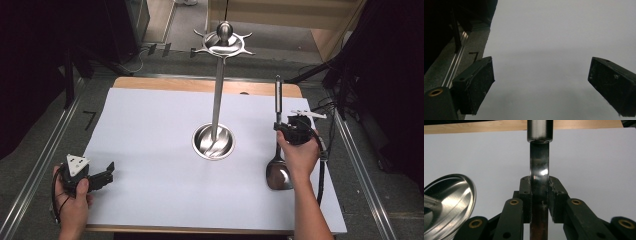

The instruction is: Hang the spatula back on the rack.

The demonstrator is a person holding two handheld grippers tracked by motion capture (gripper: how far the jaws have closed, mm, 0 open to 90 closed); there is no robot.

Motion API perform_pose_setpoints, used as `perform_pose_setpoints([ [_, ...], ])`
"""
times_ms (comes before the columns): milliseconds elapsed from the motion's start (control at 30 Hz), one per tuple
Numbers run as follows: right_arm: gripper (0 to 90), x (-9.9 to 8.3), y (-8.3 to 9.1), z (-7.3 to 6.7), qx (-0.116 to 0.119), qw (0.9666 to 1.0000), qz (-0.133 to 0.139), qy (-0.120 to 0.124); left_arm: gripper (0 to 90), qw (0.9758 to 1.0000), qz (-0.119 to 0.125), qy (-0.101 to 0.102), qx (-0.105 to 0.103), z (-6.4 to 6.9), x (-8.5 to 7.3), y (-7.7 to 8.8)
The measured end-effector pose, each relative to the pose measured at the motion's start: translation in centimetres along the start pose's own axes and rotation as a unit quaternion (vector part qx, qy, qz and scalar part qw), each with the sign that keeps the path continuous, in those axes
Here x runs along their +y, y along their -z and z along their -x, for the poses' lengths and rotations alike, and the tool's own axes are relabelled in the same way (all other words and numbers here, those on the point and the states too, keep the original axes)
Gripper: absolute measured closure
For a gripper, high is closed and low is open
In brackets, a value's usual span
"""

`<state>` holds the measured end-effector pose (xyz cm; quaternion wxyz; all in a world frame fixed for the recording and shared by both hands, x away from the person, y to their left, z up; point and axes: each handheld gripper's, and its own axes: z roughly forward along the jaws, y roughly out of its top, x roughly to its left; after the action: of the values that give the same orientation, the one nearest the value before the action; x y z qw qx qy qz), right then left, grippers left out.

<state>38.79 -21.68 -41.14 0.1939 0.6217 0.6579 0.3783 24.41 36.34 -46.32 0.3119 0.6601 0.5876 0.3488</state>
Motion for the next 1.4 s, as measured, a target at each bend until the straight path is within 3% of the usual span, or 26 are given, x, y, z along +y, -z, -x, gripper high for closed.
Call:
perform_pose_setpoints([
  [200, 76.8, 0.1, 0.8, -0.2, 0.02, 0.9993, 0.033, 0.002, 7.5, 1.0, 0.0, 0.0, 0.0, 0.0, 0.0, 0.0],
  [600, 76.8, 0.1, 2.1, -1.0, 0.026, 0.9942, 0.103, 0.019, 7.5, 1.0, 0.002, 0.0, 0.0, 0.0, 0.0, 0.0],
  [800, 76.9, 0.0, 2.9, -1.3, 0.03, 0.988, 0.149, 0.024, 7.5, 1.0, 0.002, 0.0, 0.0, 0.0, 0.0, 0.0],
  [1033, 76.8, 0.0, 3.4, -1.8, 0.046, 0.9837, 0.17, 0.038, 7.5, 1.0, 0.001, -0.001, 0.001, 0.0, 0.0, 0.0],
  [1167, 76.8, 0.0, 3.8, -2.4, 0.045, 0.9786, 0.194, 0.05, 7.5, 1.0, 0.002, 0.0, 0.0, 0.0, 0.0, 0.0],
  [1400, 76.8, 0.3, 4.8, -3.0, 0.065, 0.9696, 0.228, 0.06, 7.5, 1.0, 0.001, -0.001, 0.0, 0.0, 0.0, 0.0],
])
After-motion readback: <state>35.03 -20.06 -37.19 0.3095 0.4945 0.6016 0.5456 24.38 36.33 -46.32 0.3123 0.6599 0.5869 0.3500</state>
